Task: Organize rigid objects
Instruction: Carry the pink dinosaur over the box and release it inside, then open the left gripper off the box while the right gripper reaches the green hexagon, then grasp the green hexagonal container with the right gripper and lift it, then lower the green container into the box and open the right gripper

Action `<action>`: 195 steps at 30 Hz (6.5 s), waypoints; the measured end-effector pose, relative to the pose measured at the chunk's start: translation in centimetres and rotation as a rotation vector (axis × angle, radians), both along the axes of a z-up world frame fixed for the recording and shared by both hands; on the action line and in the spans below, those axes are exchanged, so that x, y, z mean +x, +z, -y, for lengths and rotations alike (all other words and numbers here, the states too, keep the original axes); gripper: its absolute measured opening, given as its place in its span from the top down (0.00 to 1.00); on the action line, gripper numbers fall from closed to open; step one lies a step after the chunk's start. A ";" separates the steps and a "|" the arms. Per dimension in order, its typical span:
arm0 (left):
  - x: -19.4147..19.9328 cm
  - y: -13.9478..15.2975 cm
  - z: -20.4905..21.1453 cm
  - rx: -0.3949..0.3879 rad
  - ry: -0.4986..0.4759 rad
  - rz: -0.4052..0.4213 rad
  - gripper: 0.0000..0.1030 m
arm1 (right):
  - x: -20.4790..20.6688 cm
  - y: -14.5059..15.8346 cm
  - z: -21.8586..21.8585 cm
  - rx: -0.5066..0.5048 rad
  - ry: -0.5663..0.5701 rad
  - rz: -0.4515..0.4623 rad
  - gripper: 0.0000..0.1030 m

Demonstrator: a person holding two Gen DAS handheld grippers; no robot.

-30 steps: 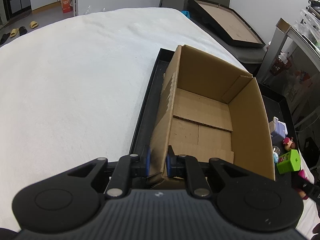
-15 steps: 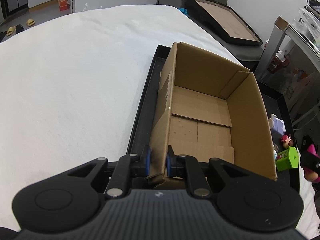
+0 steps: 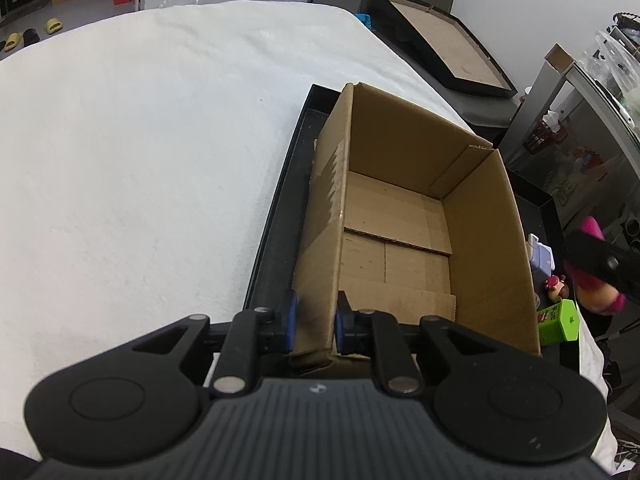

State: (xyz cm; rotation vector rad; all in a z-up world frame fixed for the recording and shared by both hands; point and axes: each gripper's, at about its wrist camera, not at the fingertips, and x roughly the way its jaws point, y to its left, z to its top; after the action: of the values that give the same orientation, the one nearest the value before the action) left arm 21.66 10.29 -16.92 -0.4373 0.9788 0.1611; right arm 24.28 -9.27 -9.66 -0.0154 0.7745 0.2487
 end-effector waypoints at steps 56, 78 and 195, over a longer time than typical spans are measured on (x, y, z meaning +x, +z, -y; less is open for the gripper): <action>-0.1 1.2 1.7 0.212 0.000 0.016 0.35 | -0.1 -1.9 8.9 0.050 -0.108 -0.011 0.15; 2.3 2.6 6.5 0.464 -0.097 -0.041 0.28 | 3.6 -8.4 14.8 0.155 -0.272 -0.113 0.15; 0.7 -0.1 -1.0 -0.002 0.054 0.041 0.85 | 3.3 -3.1 -8.1 0.148 0.130 -0.139 0.48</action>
State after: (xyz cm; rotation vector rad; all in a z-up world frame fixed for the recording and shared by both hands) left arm 22.37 11.30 -17.04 -0.4677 0.9271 0.1988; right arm 27.61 -1.14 -12.73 0.0919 0.8928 0.4340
